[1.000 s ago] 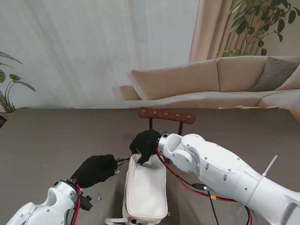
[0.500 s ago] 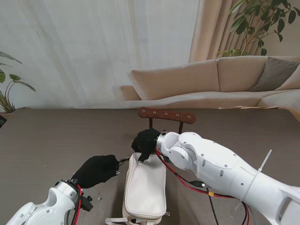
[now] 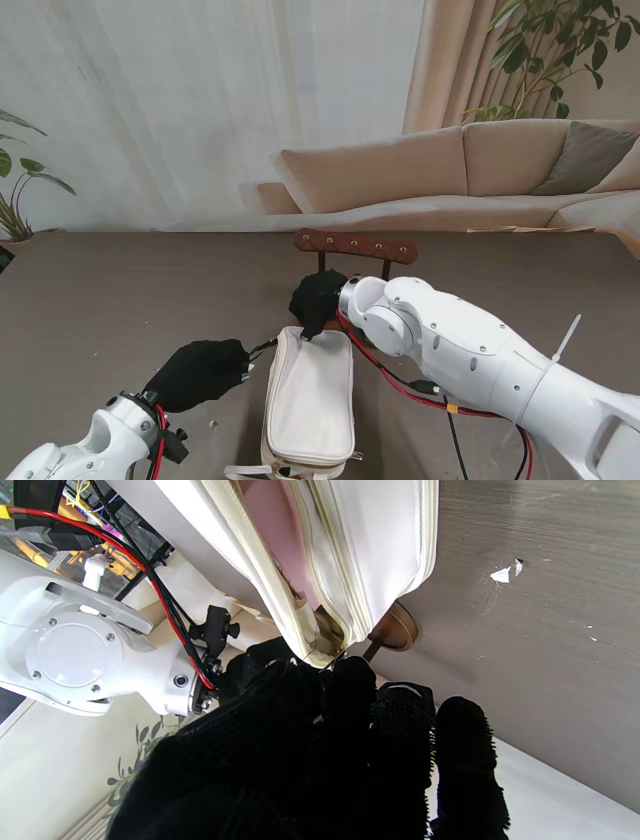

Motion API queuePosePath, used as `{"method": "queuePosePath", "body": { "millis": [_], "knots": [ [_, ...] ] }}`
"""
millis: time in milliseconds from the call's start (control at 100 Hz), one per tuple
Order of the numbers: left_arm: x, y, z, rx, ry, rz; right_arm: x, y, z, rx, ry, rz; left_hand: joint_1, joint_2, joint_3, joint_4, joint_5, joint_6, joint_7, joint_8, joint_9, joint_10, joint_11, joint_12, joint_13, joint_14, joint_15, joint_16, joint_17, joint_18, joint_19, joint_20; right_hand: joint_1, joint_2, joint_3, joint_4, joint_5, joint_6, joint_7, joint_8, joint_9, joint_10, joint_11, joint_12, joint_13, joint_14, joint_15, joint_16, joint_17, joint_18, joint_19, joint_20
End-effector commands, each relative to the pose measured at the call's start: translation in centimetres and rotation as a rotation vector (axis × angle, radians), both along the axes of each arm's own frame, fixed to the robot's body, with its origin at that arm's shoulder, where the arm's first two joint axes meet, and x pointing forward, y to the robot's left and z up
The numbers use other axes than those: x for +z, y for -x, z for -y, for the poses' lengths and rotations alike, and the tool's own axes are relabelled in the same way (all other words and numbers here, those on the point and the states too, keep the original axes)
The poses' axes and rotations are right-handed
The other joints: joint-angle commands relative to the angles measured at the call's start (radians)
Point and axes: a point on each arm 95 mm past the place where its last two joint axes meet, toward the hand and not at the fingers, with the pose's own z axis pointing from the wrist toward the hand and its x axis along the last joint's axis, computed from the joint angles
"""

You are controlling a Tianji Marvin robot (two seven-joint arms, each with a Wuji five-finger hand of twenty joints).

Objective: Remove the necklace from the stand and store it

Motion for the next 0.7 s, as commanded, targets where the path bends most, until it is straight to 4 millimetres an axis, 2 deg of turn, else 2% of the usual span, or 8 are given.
{"method": "queuePosePath", "body": {
  "millis": [0,320,690],
  "knots": [
    [0.1,0.1,0.1,-0.003,0.006,-0.008,-1.3,0.5,1.2,0.003,0.045,-0.011,0.034,0.024,-0.021,0.040,0.039,-0.032,0.162,0.037,-0.005,0.004,0.000,-0.001,-0.005,0.001,-0.003,0.012,-0.027,-0.001,-0.003,0.001,0.128,0.031,0.105,0.114,-0.004,-0.037,0.017,0.004,0.007,0.015,0.007,0.009,0.038,-0.020,-0.006,-0.012,-0.100,-0.017,0.056,0.040],
    [0.4,0.7,-0.1,0.004,-0.005,0.009,-1.1,0.3,1.0,0.021,0.084,0.025,0.034,0.023,-0.021,0.040,0.038,-0.034,0.163,0.038,-0.003,0.000,0.001,-0.001,-0.005,0.001,-0.003,0.012,-0.025,-0.001,-0.002,0.002,0.133,0.039,0.105,0.119,-0.006,-0.038,0.029,0.004,0.004,0.014,0.022,0.005,0.041,-0.036,0.025,0.004,-0.088,-0.027,0.062,0.043],
    [1.6,1.0,-2.1,0.063,-0.047,0.045,-1.6,-0.1,1.6,0.019,0.113,0.013,0.033,0.022,-0.018,0.039,0.039,-0.033,0.163,0.038,-0.002,0.001,0.002,-0.001,-0.004,0.000,-0.001,0.013,-0.024,0.000,-0.003,0.002,0.135,0.043,0.099,0.121,-0.010,-0.041,0.030,0.015,-0.002,0.013,0.027,0.008,0.040,-0.038,0.029,0.003,-0.088,-0.028,0.061,0.043]
  ]
}}
